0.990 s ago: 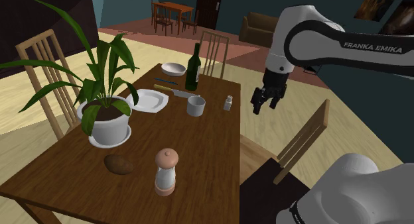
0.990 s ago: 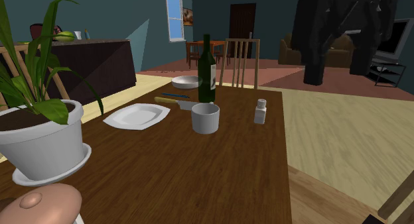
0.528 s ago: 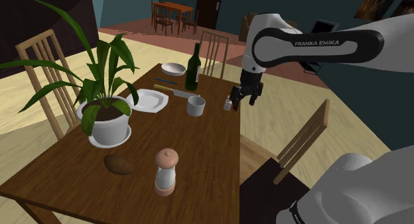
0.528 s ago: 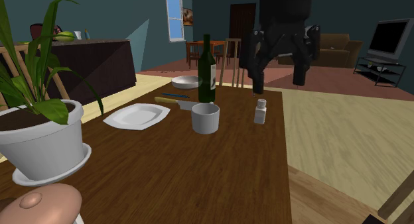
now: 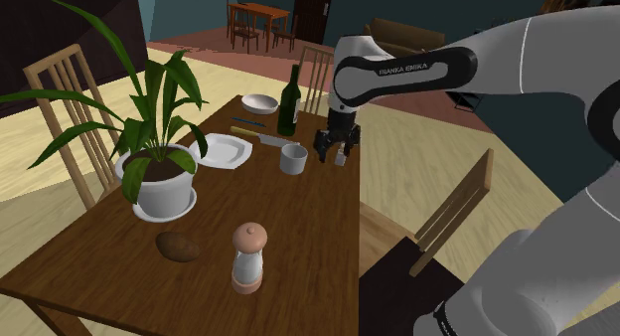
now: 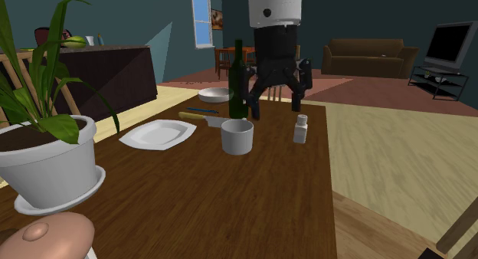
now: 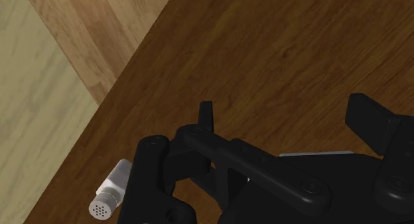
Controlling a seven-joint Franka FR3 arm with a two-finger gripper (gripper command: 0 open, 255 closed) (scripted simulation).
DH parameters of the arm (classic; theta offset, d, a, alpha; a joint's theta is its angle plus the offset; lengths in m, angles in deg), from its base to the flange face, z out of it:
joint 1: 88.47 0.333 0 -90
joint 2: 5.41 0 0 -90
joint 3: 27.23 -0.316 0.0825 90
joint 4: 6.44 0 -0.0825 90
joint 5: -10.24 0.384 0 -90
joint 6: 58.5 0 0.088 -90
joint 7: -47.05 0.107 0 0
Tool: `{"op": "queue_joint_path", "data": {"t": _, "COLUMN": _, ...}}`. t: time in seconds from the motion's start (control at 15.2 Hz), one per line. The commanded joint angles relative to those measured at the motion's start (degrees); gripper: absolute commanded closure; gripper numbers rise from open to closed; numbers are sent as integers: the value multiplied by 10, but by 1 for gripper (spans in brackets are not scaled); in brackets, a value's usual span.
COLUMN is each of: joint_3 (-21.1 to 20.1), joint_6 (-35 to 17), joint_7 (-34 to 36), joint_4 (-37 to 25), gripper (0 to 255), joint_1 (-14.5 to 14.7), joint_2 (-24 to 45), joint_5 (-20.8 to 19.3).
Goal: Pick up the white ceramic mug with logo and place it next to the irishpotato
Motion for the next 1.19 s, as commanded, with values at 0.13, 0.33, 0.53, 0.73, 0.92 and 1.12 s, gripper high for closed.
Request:
{"op": "queue_joint_path", "data": {"t": 0.13, "joint_3": -2, "joint_6": -12, "joint_7": 5, "joint_4": -83, "gripper": 0, "joint_1": 2, "joint_2": 95, "joint_5": 1}}
{"op": "queue_joint_path", "data": {"t": 0.33, "joint_3": -3, "joint_6": -15, "joint_7": 8, "joint_4": -149, "gripper": 0, "joint_1": 3, "joint_2": 163, "joint_5": 2}}
{"op": "queue_joint_path", "data": {"t": 0.53, "joint_3": -4, "joint_6": -11, "joint_7": 11, "joint_4": -224, "gripper": 0, "joint_1": 4, "joint_2": 234, "joint_5": 2}}
{"op": "queue_joint_path", "data": {"t": 0.73, "joint_3": -4, "joint_6": 2, "joint_7": 13, "joint_4": -310, "gripper": 0, "joint_1": 6, "joint_2": 308, "joint_5": 2}}
{"op": "queue_joint_path", "data": {"t": 0.92, "joint_3": -5, "joint_6": 24, "joint_7": 15, "joint_4": -413, "gripper": 0, "joint_1": 7, "joint_2": 388, "joint_5": 3}}
{"op": "queue_joint_path", "data": {"t": 1.12, "joint_3": -5, "joint_6": 47, "joint_7": 16, "joint_4": -496, "gripper": 0, "joint_1": 8, "joint_2": 448, "joint_5": 3}}
